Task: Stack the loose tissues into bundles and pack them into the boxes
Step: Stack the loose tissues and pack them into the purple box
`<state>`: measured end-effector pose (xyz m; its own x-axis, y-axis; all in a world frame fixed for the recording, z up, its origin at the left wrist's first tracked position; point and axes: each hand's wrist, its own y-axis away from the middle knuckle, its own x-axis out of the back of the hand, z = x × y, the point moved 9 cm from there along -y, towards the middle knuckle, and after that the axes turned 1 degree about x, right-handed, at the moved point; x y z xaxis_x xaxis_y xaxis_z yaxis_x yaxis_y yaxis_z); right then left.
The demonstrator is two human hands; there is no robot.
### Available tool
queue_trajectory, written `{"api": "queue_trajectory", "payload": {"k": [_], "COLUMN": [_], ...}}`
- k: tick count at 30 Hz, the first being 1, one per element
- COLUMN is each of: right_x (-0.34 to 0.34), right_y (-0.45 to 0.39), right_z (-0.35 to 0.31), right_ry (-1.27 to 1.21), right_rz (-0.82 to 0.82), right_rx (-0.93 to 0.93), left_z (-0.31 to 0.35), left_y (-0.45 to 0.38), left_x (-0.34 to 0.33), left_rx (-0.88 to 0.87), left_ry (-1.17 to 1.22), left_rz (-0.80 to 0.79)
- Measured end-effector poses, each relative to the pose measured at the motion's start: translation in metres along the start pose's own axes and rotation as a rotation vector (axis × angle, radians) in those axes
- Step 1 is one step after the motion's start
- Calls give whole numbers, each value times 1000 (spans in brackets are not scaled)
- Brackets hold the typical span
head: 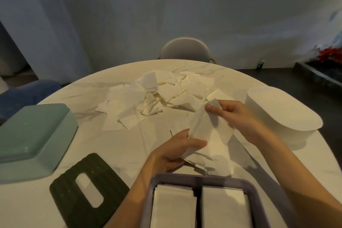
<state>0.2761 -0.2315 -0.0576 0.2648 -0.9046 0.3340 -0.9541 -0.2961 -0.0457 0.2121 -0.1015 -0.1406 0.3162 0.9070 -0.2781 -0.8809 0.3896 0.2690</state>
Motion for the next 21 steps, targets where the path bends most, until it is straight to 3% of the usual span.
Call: {"api": "queue_trajectory", "payload": {"k": [2, 7, 10, 13, 17, 21], "right_x": [7, 46, 55, 52, 10, -16], "right_y": [2, 10, 20, 19, 4, 2], "right_z": [-4, -18, -36, -40, -24, -10], "right_ry": [-90, -53, -52, -160, -332, 118], "right_rz": [81, 509, 595, 488, 88, 75], "right_rx": [32, 209, 314, 323, 89, 115], "left_z": [-2, -3, 2, 4, 7, 18], "left_y": [-1, 0, 0, 0, 0, 3], "left_x": [0, 10, 17, 21, 17, 8], "left_rx": [7, 6, -43, -56, -62, -121], "left_ry": [17, 208, 274, 322, 494, 595], "left_rz": [-5, 88, 160, 224, 258, 193]}}
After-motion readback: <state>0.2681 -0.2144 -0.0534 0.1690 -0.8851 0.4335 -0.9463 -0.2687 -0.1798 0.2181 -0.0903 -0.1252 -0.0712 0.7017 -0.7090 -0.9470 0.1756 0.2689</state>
